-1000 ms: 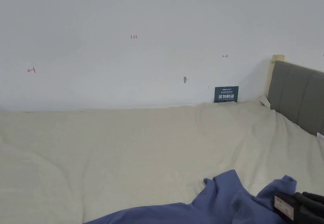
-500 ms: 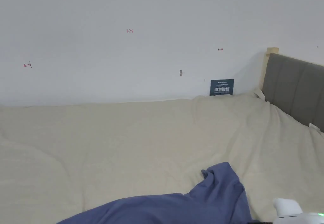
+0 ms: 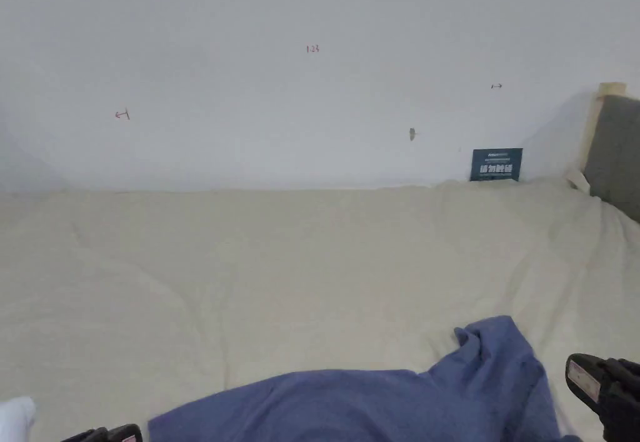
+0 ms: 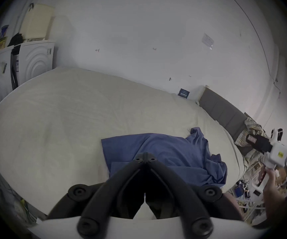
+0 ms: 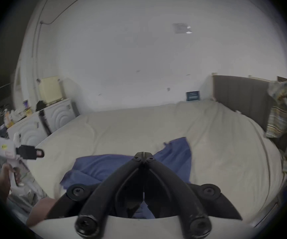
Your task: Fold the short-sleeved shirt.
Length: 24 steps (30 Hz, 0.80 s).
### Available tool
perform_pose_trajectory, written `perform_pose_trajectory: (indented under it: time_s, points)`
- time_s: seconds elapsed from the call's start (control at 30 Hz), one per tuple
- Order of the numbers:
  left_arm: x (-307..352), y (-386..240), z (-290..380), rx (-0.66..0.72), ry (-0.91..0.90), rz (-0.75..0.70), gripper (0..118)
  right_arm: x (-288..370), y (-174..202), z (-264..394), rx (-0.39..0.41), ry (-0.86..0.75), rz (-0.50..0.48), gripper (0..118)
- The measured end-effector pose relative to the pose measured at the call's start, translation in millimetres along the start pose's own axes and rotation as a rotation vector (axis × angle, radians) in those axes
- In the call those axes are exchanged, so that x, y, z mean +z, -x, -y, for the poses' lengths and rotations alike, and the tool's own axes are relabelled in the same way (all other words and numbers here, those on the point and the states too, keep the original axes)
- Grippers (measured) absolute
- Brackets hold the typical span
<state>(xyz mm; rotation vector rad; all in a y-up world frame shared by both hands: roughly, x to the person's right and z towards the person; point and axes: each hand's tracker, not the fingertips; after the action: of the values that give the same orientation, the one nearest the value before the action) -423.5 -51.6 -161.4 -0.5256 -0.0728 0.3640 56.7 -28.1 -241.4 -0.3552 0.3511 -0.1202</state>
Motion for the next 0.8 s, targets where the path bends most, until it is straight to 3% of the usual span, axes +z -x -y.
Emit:
perform_pose_trajectory:
  time_s: [0.03, 0.13, 0.23, 0.3, 0.43, 0.47, 0.5, 0.53, 0.67, 0.8]
  points:
    - [0, 2, -9, 0.007, 0.023, -0.005, 0, -5, 3, -4, 0.008, 0.030, -0.042, 0]
    - [-33, 11, -43, -0.016, 0.059, -0.100, 0, -7, 15, 4, 0.010, 0.029, -0.038, 0]
    - [-105, 34, -82, 0.018, 0.407, -0.194, 0, -15, 20, 7, -0.012, 0.065, -0.102, 0]
    - [-167, 56, -84, 0.052, 0.582, -0.179, 0, -17, 20, 7, -0.019, 0.071, -0.108, 0]
    - [-227, 71, -81, 0.032, 0.588, -0.284, 5, -27, 15, 16, -0.025, 0.111, -0.108, 0]
    - [-233, 74, -81, 0.036, 0.584, -0.275, 28, -30, 13, 17, -0.031, 0.126, -0.104, 0]
    - [-240, 76, -80, 0.055, 0.570, -0.277, 86, -33, 12, 23, -0.038, 0.143, -0.103, 0]
    - [-254, 90, -77, 0.070, 0.576, -0.268, 118, -35, 11, 25, -0.045, 0.154, -0.105, 0]
    - [-279, 92, -51, 0.126, 0.639, -0.211, 114, -47, 4, 37, -0.061, 0.202, -0.102, 0]
    - [-290, 78, -39, -0.044, 0.708, -0.305, 114, -57, 0, 47, -0.085, 0.240, -0.100, 0]
